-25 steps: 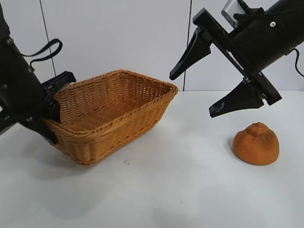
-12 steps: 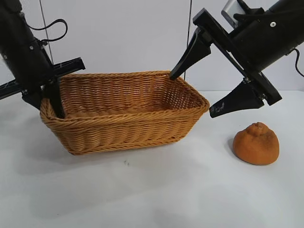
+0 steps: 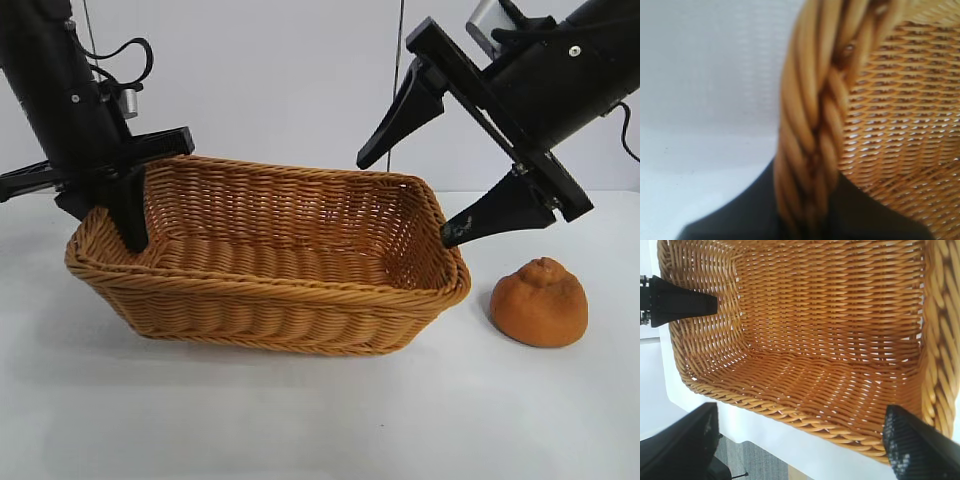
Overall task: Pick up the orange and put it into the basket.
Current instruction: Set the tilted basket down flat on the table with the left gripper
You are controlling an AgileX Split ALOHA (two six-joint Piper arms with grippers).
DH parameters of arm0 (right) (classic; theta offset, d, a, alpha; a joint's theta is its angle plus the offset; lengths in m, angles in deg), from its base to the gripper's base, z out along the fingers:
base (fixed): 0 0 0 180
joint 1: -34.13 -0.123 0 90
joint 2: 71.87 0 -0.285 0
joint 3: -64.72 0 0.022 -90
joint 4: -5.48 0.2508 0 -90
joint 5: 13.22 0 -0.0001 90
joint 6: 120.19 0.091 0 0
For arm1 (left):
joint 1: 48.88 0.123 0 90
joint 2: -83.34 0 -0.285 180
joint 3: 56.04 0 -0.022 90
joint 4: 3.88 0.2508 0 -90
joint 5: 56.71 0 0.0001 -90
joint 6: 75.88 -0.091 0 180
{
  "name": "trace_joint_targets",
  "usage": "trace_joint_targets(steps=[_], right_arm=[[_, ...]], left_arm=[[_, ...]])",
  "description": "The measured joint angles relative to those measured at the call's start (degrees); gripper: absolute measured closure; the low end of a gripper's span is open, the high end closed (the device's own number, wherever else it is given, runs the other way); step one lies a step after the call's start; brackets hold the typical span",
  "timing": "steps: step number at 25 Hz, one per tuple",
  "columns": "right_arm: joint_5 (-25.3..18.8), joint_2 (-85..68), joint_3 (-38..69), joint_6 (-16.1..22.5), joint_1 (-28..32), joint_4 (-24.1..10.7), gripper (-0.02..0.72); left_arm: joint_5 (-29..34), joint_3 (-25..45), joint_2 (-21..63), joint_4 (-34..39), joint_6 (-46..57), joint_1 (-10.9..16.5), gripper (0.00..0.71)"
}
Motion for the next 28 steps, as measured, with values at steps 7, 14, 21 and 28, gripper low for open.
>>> trace_joint_targets(steps=[7,14,21,28], right_arm=[[0.0,0.0,0.0,0.0,0.0,-0.1,0.093],[-0.1,0.0,0.0,0.1,0.0,-0.1,0.093],[-0.1,0.0,0.0,0.1,0.0,-0.1,0.093],[-0.1,0.0,0.0,0.1,0.0,-0.1,0.093]], left_arm=[[-4.3,6.7,-2.4,-0.4,0.8,0.0,0.628],[-6.7,8.7,-3.0,-2.0,0.9,0.0,0.620],[-6.7,9.0,-3.1,-3.7,1.0,0.0,0.140],[-4.3,7.3,3.1,-3.0,0.5,0.0,0.044]])
